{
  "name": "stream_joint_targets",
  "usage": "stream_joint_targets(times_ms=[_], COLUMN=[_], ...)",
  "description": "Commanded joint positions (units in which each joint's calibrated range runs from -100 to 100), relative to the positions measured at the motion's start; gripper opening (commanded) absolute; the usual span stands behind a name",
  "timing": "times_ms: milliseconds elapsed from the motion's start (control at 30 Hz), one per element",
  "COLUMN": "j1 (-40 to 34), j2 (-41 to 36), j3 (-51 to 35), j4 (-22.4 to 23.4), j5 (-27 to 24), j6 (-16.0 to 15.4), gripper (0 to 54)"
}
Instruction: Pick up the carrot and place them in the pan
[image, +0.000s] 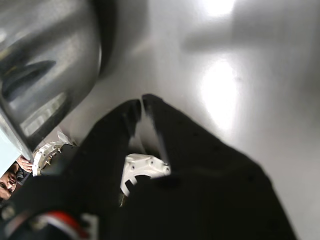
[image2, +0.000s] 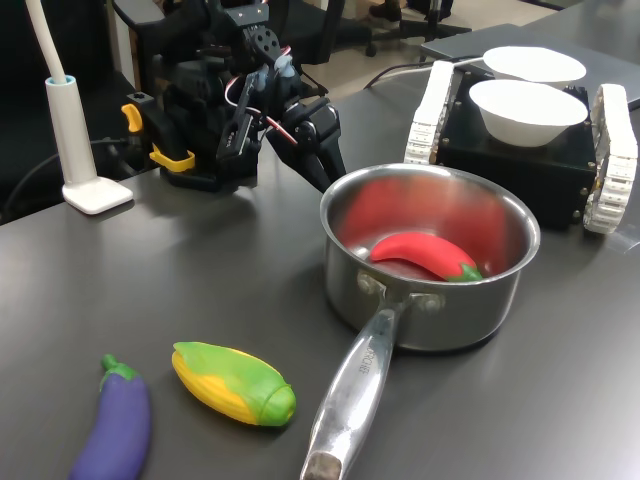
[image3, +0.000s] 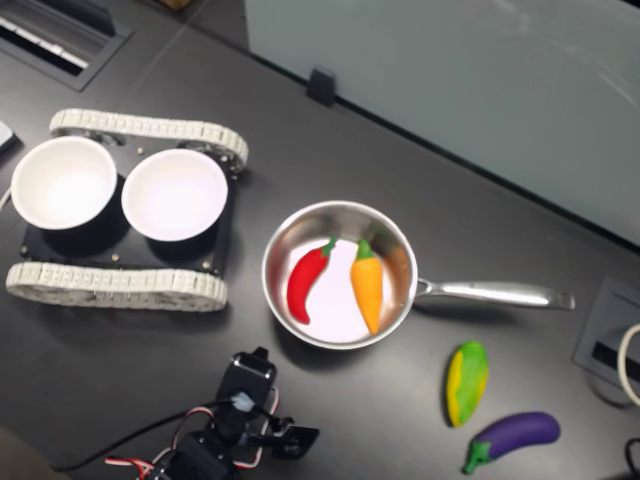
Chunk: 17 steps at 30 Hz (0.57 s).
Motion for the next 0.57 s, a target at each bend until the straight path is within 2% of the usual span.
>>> stream_joint_targets(times_ms=[0,533], j1=[0.2,0.5], j2=[-0.8,-0.8], j3=[-1.3,-1.3], j4=[-0.9,-1.0], j5=[0.1,-0.1], j6=[-0.6,-0.6], gripper=[0.0,0.0])
